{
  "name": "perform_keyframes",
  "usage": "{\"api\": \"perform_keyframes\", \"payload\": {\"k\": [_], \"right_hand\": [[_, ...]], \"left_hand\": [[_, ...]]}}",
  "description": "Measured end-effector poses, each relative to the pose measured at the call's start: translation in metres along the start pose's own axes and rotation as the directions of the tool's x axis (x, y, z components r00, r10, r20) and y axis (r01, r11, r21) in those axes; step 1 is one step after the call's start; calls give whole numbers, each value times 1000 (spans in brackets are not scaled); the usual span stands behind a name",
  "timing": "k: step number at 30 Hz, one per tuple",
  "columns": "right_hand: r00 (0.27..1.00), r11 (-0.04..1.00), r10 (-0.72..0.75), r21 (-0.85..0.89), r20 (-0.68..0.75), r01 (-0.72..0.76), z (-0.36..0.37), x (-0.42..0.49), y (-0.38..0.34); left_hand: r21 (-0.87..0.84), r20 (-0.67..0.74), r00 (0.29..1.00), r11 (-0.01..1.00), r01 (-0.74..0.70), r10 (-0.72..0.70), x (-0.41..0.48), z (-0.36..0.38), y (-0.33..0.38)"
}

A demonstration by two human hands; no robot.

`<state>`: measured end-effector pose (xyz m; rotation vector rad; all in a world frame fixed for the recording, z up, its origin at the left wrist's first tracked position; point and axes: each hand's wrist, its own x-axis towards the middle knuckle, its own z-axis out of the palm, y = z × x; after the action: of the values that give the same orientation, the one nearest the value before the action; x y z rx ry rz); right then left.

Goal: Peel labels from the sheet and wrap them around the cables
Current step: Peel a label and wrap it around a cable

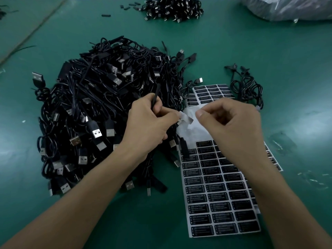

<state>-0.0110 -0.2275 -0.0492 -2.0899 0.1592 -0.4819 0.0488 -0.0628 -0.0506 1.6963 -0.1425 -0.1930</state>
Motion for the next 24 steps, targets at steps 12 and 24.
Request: {"api": "perform_keyframes", "payload": {"k": [12, 24], "right_hand": [[875, 819, 426, 313, 229, -481, 8, 3, -6], [891, 771, 386, 447, 238, -454, 1, 7, -2]], "left_hand": [[-83, 89, 986, 987, -134, 142, -2, 1, -2], [0, 139, 980, 990, -143, 142, 1, 1, -7]]}}
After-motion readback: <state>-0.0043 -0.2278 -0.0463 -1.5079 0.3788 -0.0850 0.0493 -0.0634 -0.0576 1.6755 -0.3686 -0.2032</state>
